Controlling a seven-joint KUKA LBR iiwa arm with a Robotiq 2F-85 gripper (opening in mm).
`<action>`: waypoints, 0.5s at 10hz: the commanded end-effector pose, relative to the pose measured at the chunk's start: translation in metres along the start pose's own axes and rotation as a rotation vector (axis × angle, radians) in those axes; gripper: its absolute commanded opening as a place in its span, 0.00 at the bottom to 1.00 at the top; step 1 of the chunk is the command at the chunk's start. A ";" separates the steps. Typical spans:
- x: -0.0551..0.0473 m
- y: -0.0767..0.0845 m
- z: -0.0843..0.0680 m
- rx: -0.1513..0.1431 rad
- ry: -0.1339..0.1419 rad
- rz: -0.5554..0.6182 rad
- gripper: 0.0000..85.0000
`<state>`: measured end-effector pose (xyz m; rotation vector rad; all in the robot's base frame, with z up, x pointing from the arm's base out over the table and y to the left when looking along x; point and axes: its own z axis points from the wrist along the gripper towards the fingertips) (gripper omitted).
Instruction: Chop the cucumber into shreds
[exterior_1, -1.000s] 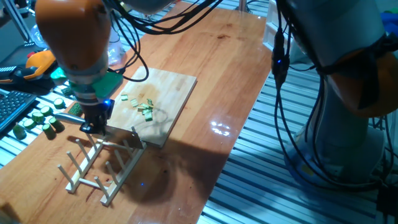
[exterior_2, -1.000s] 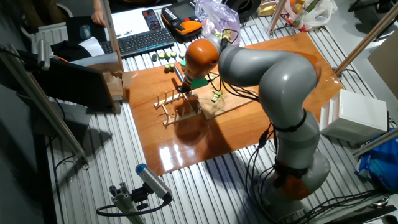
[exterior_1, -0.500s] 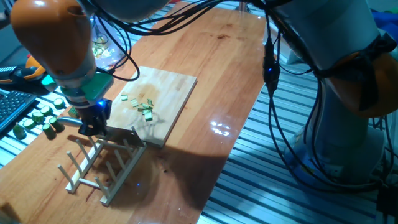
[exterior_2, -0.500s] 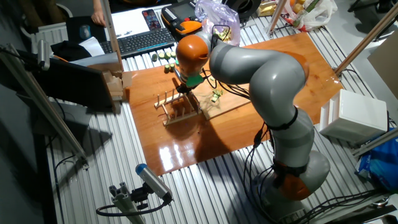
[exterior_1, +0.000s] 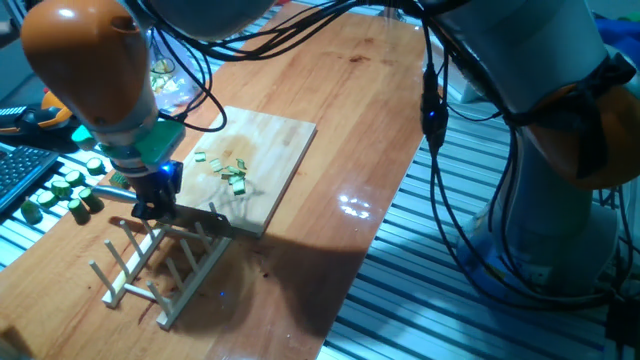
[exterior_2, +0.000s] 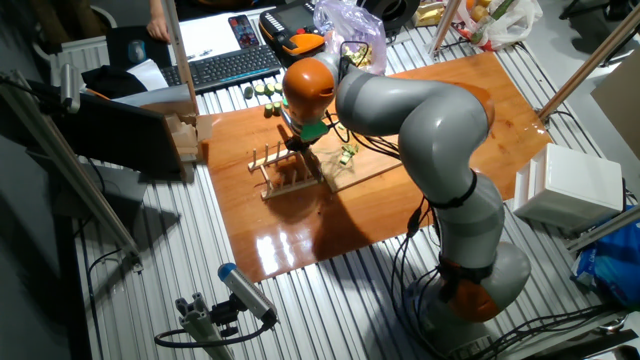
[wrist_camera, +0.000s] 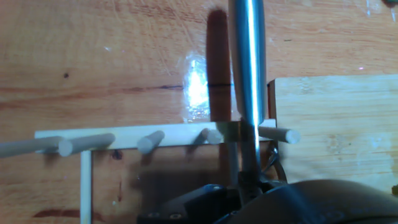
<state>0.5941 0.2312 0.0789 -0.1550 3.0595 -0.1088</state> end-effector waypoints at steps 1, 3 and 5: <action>0.000 0.000 -0.001 0.000 -0.001 0.008 0.20; 0.001 0.001 -0.003 -0.004 -0.001 0.026 0.40; 0.005 0.001 -0.016 -0.084 0.019 0.076 0.40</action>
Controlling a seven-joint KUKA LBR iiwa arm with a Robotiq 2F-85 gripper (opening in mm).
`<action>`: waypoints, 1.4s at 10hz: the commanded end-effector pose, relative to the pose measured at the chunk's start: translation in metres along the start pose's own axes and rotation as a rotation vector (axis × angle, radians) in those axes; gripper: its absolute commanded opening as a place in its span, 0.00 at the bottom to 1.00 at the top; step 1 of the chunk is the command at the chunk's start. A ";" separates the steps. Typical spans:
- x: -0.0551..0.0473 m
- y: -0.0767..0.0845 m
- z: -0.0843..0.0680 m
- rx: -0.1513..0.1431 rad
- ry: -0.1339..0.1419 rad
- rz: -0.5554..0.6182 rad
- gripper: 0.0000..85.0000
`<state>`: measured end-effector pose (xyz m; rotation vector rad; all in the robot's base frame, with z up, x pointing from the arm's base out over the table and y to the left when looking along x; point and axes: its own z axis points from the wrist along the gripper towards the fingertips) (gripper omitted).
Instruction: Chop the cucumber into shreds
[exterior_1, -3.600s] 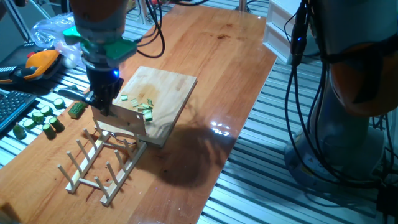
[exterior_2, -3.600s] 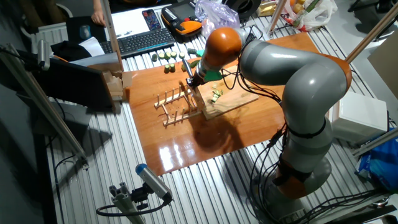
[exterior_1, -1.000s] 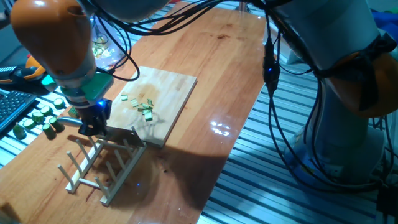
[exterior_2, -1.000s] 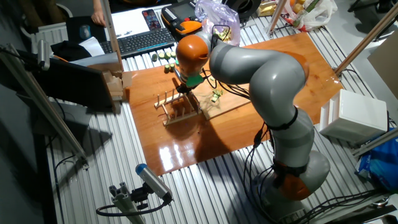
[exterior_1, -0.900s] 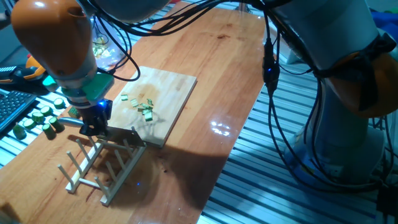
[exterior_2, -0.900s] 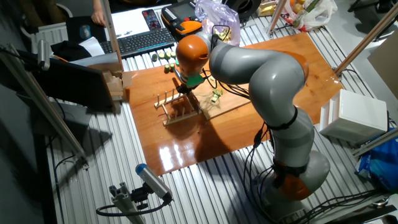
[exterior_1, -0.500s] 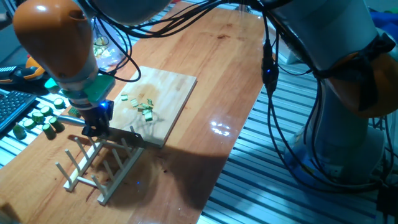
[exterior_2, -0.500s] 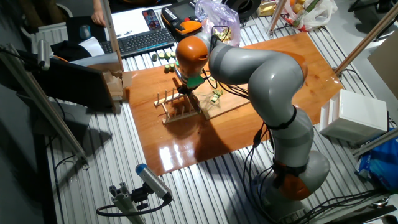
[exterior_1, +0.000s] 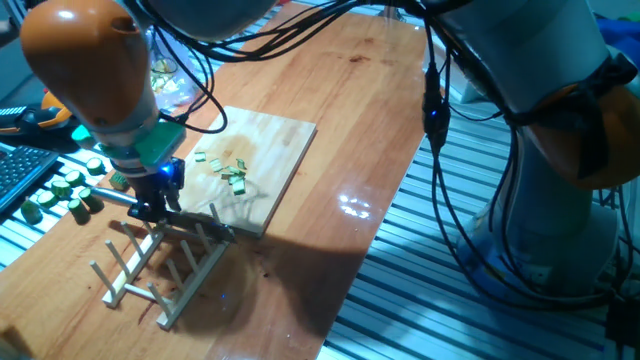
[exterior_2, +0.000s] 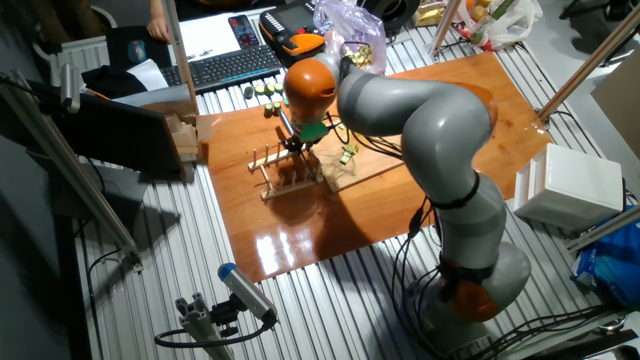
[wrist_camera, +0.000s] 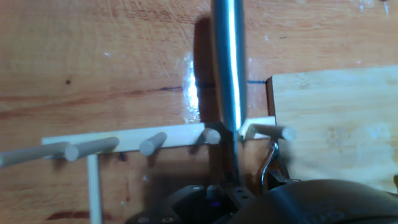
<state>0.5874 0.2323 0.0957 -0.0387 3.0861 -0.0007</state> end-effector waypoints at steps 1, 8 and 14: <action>0.004 0.000 -0.010 -0.041 0.007 0.020 0.40; 0.007 -0.025 -0.069 -0.025 0.065 -0.027 0.20; -0.013 -0.109 -0.090 -0.019 0.066 -0.063 0.00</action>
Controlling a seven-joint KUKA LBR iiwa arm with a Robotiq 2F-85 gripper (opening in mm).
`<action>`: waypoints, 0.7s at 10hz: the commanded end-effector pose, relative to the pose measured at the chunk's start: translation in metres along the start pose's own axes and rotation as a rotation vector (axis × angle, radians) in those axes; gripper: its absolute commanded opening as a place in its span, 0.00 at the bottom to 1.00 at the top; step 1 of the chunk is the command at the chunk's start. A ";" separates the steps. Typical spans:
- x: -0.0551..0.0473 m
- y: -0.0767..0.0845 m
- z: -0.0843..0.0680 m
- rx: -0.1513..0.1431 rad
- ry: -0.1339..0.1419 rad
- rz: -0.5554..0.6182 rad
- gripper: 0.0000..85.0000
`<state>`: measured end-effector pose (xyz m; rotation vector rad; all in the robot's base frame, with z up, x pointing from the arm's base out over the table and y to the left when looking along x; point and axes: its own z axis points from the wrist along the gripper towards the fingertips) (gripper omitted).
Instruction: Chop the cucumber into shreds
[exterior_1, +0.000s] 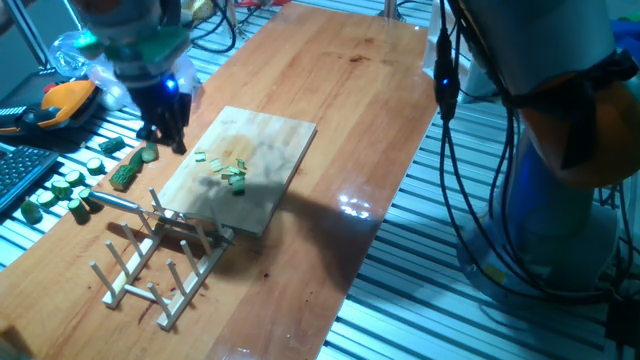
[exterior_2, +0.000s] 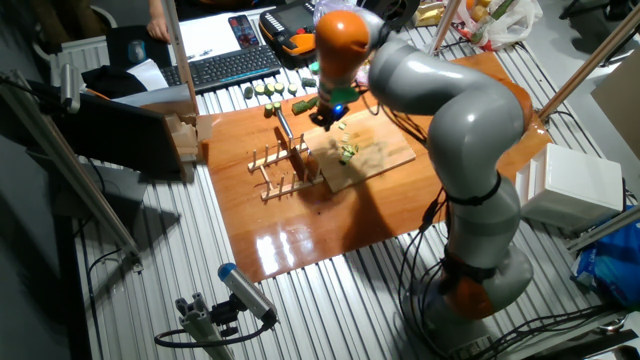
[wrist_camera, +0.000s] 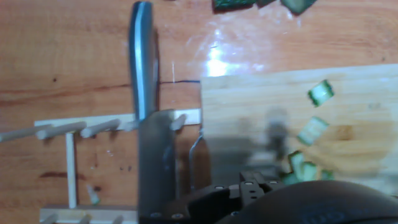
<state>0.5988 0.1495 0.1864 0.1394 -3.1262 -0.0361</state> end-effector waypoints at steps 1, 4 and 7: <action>0.001 -0.046 -0.003 -0.022 0.002 -0.002 0.00; -0.002 -0.060 -0.008 -0.017 -0.006 0.001 0.00; -0.002 -0.056 -0.009 -0.012 -0.021 -0.005 0.00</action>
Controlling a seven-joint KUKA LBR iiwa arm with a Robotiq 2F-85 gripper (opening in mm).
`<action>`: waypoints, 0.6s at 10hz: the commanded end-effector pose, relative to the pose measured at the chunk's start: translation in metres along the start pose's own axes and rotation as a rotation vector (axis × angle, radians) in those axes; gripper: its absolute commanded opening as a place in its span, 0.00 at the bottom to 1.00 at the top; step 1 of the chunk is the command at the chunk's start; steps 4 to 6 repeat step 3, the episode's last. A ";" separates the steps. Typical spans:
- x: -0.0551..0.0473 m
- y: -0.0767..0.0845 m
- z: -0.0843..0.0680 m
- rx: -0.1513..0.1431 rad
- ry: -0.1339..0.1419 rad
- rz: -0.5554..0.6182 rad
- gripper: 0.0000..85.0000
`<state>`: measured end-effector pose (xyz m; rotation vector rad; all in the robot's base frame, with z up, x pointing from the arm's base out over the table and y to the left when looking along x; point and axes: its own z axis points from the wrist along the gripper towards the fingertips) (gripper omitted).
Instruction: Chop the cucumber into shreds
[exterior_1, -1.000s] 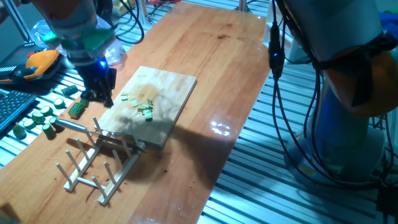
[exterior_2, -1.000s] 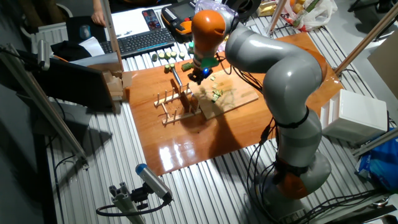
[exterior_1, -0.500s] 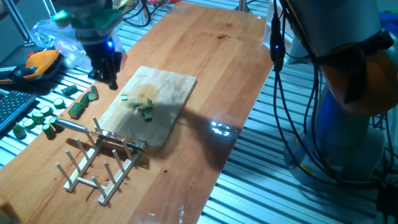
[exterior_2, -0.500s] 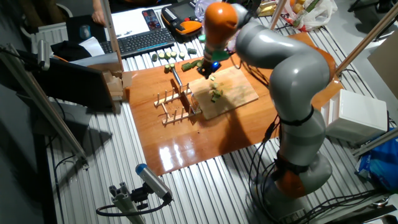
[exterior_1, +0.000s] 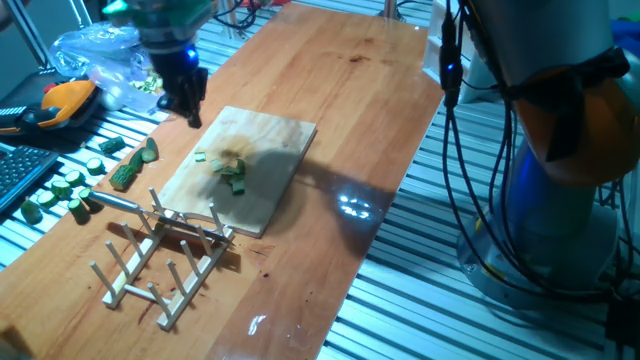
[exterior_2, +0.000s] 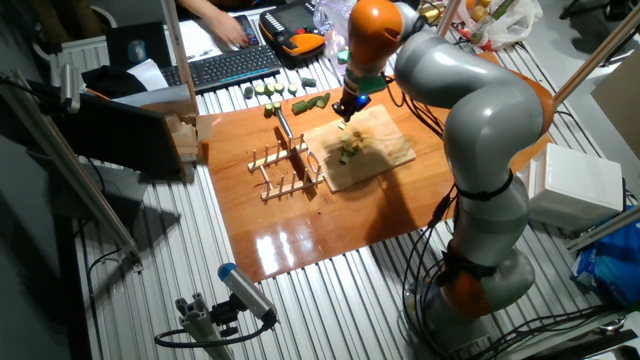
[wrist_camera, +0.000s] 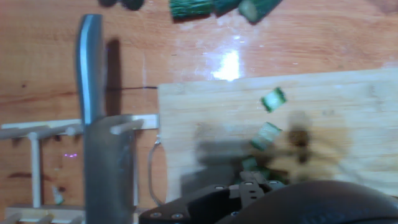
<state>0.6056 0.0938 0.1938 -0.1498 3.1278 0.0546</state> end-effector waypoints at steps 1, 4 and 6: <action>0.000 0.001 -0.001 0.002 -0.003 -0.001 0.00; 0.000 0.001 -0.001 0.005 -0.003 -0.003 0.00; 0.000 0.001 -0.001 0.005 -0.003 -0.003 0.00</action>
